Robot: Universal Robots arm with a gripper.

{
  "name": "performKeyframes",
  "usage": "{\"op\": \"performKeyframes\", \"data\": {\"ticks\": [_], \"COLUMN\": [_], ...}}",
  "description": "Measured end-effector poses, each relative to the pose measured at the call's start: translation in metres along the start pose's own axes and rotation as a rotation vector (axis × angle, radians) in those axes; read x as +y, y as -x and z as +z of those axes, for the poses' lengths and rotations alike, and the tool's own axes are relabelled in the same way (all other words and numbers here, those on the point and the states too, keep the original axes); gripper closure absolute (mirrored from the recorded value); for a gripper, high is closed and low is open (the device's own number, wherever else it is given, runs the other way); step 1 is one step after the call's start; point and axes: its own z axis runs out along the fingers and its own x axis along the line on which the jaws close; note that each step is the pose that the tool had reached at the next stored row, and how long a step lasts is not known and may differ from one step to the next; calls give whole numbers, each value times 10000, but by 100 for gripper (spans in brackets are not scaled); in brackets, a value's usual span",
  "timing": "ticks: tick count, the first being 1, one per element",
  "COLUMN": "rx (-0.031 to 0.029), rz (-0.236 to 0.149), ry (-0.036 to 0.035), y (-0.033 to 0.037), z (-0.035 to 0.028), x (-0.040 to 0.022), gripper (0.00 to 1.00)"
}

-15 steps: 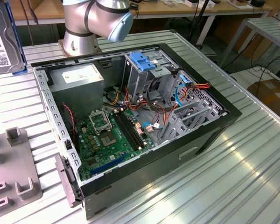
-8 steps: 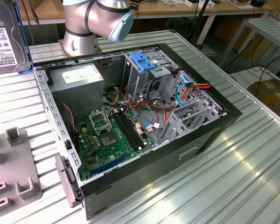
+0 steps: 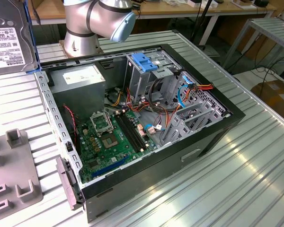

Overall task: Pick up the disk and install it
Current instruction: 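Pick up the disk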

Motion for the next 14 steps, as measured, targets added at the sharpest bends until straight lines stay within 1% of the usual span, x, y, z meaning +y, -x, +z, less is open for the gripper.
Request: {"op": "performKeyframes", "data": {"ticks": [1,2,3,5,8,10,11,12,13,14], "rx": [-1,0,0,0,0,19,90,182,219,241], "rz": [0,0,0,0,0,0,2,3,4,5], "ry": [-1,0,0,1,0,-1,-3,-5,-6,-7], "y": [0,1,2,4,5,5,5,5,5,6], "z": [0,-1,-2,-2,-2,0,1,0,1,3], "x": [-17,-46,-88,-141,-200,-228,-245,-264,-276,-294], "gripper": [63,63,63,63,63,63,63,63,63,63]}}
